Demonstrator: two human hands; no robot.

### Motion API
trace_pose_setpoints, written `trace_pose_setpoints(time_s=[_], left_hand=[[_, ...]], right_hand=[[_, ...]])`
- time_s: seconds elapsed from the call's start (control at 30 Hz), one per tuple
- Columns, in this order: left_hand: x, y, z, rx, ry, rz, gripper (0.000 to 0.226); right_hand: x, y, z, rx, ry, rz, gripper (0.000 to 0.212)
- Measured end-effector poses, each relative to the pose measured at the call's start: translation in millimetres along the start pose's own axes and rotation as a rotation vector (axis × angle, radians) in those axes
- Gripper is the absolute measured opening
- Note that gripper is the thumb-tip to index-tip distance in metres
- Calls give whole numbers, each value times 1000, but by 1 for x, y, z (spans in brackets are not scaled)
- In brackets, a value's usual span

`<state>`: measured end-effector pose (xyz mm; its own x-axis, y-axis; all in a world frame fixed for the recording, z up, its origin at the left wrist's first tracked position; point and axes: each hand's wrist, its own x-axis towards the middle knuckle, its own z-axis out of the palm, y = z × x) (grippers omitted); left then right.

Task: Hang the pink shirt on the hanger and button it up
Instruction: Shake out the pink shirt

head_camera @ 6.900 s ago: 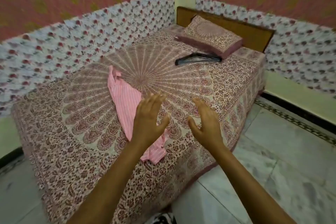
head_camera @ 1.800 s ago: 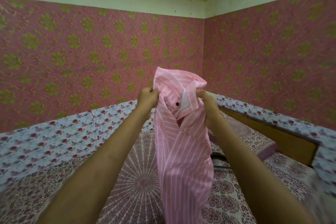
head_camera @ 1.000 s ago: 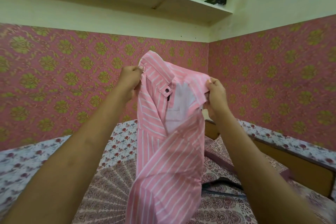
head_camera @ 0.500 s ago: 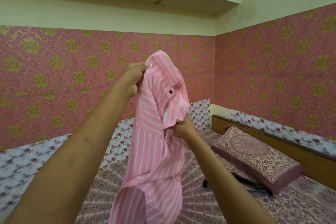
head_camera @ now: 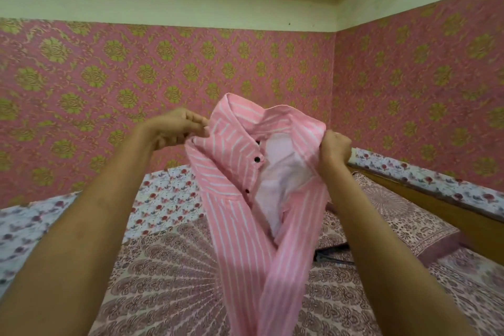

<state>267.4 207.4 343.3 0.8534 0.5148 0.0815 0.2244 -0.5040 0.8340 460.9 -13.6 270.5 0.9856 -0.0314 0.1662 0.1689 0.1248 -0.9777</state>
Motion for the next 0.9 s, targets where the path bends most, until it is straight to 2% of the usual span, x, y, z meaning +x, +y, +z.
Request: trace_pose_setpoints(time_s=[0.1, 0.13, 0.17, 0.2, 0.27, 0.3, 0.4, 0.47, 0.53, 0.6, 0.67, 0.7, 0.73, 0.83, 0.9], left_hand=[[-5, -6, -17, 171, -79, -11, 5], [-5, -5, -21, 194, -79, 4, 20], [-5, -3, -24, 177, -71, 29, 29], [-7, 3, -25, 89, -60, 58, 25], [-14, 14, -28, -71, -42, 123, 4], [-12, 19, -30, -109, -35, 134, 6], [7, 14, -32, -78, -18, 100, 12], [25, -1, -22, 5, -36, 33, 9], [45, -29, -2, 64, -46, -24, 17], [71, -64, 25, 167, -74, -100, 22], [98, -104, 56, 246, -128, -168, 12], [108, -122, 71, 262, -147, -189, 9], [121, -143, 88, 273, -169, -224, 15], [157, -205, 143, 277, -164, -292, 21], [181, -250, 177, 263, -132, -352, 19]], right_hand=[[8, -16, -12, -161, -201, -67, 36], [10, -24, -18, -215, -286, -80, 35], [12, -34, -25, -251, -379, -92, 32], [14, -44, -32, -261, -475, -100, 29], [20, -60, -41, -227, -624, -88, 25], [25, -64, -42, -240, -658, -91, 26], [33, -59, -33, -448, -608, -133, 22], [38, -39, -22, -546, -571, -102, 25], [42, -8, -13, -628, -575, -62, 30], [50, 33, -3, -716, -592, -13, 25], [58, 81, 6, -821, -605, -3, 31], [61, 103, 8, -840, -590, 4, 37], [67, 130, 11, -847, -569, 32, 39], [91, 214, 23, -966, -533, 95, 29], [106, 269, 32, -1037, -486, 168, 31]])
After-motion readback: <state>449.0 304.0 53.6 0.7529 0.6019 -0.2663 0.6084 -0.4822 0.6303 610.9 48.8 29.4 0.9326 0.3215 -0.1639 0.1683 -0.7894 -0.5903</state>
